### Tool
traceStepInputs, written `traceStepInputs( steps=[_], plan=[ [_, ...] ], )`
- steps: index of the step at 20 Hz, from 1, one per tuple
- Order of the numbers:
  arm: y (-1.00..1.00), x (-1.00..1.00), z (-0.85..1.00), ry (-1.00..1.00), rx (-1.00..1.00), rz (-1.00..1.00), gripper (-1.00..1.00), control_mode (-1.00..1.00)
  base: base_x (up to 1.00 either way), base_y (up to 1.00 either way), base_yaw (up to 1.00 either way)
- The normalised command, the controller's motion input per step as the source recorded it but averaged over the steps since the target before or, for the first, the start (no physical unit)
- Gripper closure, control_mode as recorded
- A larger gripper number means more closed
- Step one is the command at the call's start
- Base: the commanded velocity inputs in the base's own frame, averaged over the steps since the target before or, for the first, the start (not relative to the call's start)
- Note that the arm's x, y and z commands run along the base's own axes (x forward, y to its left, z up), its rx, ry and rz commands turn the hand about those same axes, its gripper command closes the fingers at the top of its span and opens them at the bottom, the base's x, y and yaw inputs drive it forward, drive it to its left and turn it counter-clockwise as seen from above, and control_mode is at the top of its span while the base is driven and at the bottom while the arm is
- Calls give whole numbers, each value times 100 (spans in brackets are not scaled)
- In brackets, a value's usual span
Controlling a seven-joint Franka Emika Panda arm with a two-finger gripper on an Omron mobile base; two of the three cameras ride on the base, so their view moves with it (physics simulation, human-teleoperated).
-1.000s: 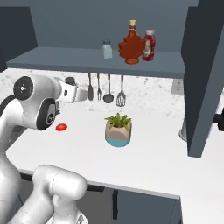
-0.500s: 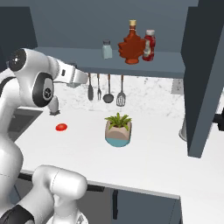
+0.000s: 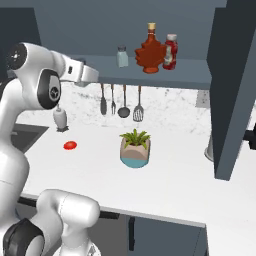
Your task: Put the shaker and condiment bottle from the counter next to their counterparts in the cabinet.
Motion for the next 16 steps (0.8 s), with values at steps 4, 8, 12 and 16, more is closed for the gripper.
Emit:
traceStepInputs(
  steps=[4,8,12,16],
  plan=[
    [12,18,0,-2,0,0,100,-100,0,0,0],
    [0,31,0,-1,2,0,100,-100,0,0,0],
    [0,38,0,-13,4,0,100,-100,0,0,0],
    [2,31,0,-23,4,0,100,-100,0,0,0]
  ],
)
